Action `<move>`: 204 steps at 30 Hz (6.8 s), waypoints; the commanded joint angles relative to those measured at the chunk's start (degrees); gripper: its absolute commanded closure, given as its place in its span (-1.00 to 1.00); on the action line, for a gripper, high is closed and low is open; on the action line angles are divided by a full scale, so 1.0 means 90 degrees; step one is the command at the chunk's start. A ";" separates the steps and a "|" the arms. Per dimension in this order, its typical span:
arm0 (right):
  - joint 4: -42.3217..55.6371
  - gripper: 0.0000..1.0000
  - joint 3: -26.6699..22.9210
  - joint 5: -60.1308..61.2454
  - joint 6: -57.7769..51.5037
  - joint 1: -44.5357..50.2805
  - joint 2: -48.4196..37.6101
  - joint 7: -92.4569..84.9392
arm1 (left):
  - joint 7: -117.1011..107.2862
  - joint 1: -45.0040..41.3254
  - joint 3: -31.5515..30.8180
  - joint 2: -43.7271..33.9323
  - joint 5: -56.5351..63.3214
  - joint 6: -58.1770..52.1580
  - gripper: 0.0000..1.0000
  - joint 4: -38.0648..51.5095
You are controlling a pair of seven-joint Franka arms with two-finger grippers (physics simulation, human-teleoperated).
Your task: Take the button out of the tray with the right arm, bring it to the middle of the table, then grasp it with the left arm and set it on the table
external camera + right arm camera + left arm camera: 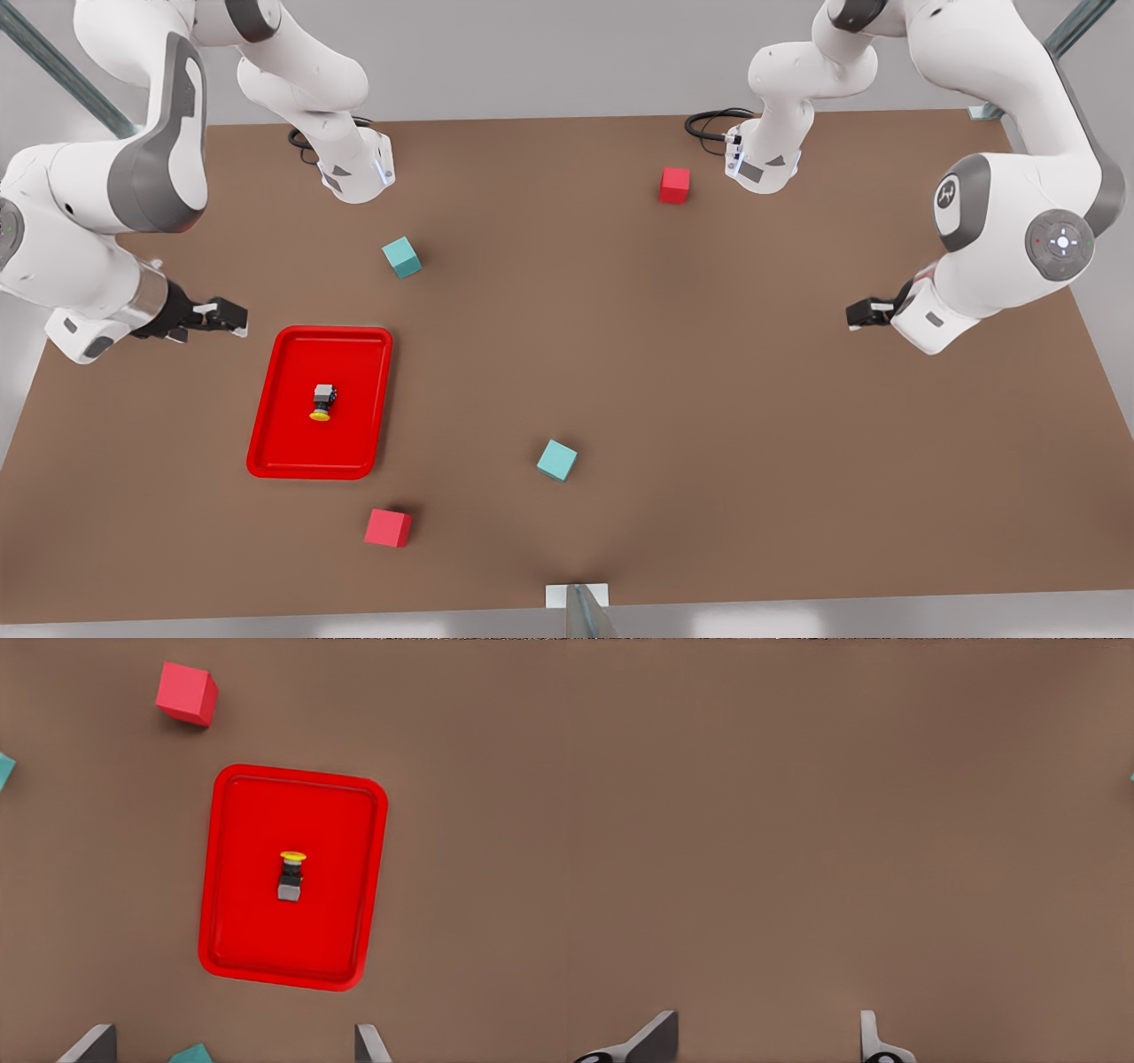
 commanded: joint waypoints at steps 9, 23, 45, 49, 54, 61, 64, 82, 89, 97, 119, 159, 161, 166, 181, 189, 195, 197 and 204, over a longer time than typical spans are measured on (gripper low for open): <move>0.0379 -1.00 0.0052 -0.0046 0.0563 0.0675 0.1401 0.0634 | -0.0299 -0.0123 0.0019 0.0297 -0.0026 0.0189 -1.00 0.0293; -0.0255 -1.00 0.0043 -0.0525 0.2506 0.0519 0.2798 0.1152 | -0.0426 -0.0132 -0.0167 0.0014 -0.0026 -0.0749 -1.00 0.0371; -0.3117 -1.00 0.1078 -0.0818 0.4576 -0.0497 0.1294 0.1620 | -0.0513 -0.0689 -0.0206 0.0219 -0.0026 -0.0055 -1.00 0.0361; -0.3146 -1.00 0.1068 -0.0945 0.4645 -0.0643 0.1421 0.1533 | -0.0513 -0.0738 -0.0206 0.0219 -0.0036 0.0043 -1.00 0.0342; -0.3497 -1.00 0.1078 -0.1511 0.5045 -0.1064 0.1636 0.1210 | -0.0523 -0.0728 -0.0206 0.0297 -0.0036 0.0082 -1.00 0.0303; -0.3820 -1.00 0.1156 -0.1609 0.5338 -0.1073 0.1636 0.1220 | -0.0982 -0.0787 -0.0196 0.0248 -0.0007 -0.0026 -1.00 0.0293; -0.3820 -1.00 0.1156 -0.1706 0.5445 -0.1083 0.1714 0.1220 | -0.1002 -0.0787 -0.0206 0.0248 -0.0026 -0.0036 -1.00 0.0303; -0.4279 -1.00 0.1586 -0.2234 0.5953 -0.1708 0.1880 0.1249 | -0.1002 -0.0796 -0.0225 0.0297 -0.0046 -0.0016 -1.00 0.0293; -0.4552 -1.00 0.1595 -0.2224 0.6110 -0.1688 0.1968 0.1269 | -0.0992 -0.0904 -0.0216 0.0472 -0.0026 0.0072 -1.00 0.0361; -0.4494 -1.00 0.1634 -0.2224 0.6100 -0.1698 0.1968 0.1269 | -0.0992 -0.0914 -0.0216 0.0570 -0.0026 0.0248 -1.00 0.0361; -0.4347 -0.01 0.1634 -0.2292 0.6207 -0.1786 0.2212 0.1269 | -0.0992 -0.1031 -0.0206 0.0580 -0.0026 0.0267 -1.00 0.0361; 0.3427 -1.00 -0.0973 0.2063 0.3171 0.5519 0.5504 0.6122 | -0.0923 -0.0904 -0.0137 0.0551 0.0111 0.0248 -1.00 0.0332; 0.3300 -1.00 -0.0905 0.2171 0.2478 0.5275 0.4859 0.6132 | -0.0953 -0.0914 -0.0137 0.0560 0.0111 0.0257 -1.00 0.0351; 0.2459 -1.00 -0.0387 0.1527 0.1394 0.3108 0.3970 0.4855 | -0.2066 -0.2212 -0.0284 0.0707 0.0042 0.0433 -1.00 0.0752; -0.0090 -1.00 0.0404 -0.0769 0.0963 -0.1083 0.0854 -0.1202 | 0.2670 -0.3648 -0.0391 0.2279 0.1527 0.1097 -1.00 0.1143; -0.0856 -1.00 0.0462 -0.1004 0.2990 -0.1053 0.0613 -0.0704 | 0.3198 -0.3326 -0.0391 0.2963 0.1224 0.2923 -0.98 0.0781; -0.1027 -1.00 0.0502 -0.0866 0.2809 -0.1112 0.0210 -0.0704 | 0.5902 -0.3091 -0.0391 0.3285 0.1693 0.4808 -0.98 0.0117; -0.1037 -1.00 0.0502 -0.0876 0.2789 -0.1171 0.0229 -0.0704 | 0.6371 -0.2838 -0.0391 0.3197 0.1790 0.5013 -0.98 -0.0186; -0.1095 -1.00 0.0502 -0.0876 0.2467 -0.1298 0.0142 -0.0772 | 0.6323 -0.2027 -0.1583 0.2982 0.1780 0.5521 -0.99 -0.1465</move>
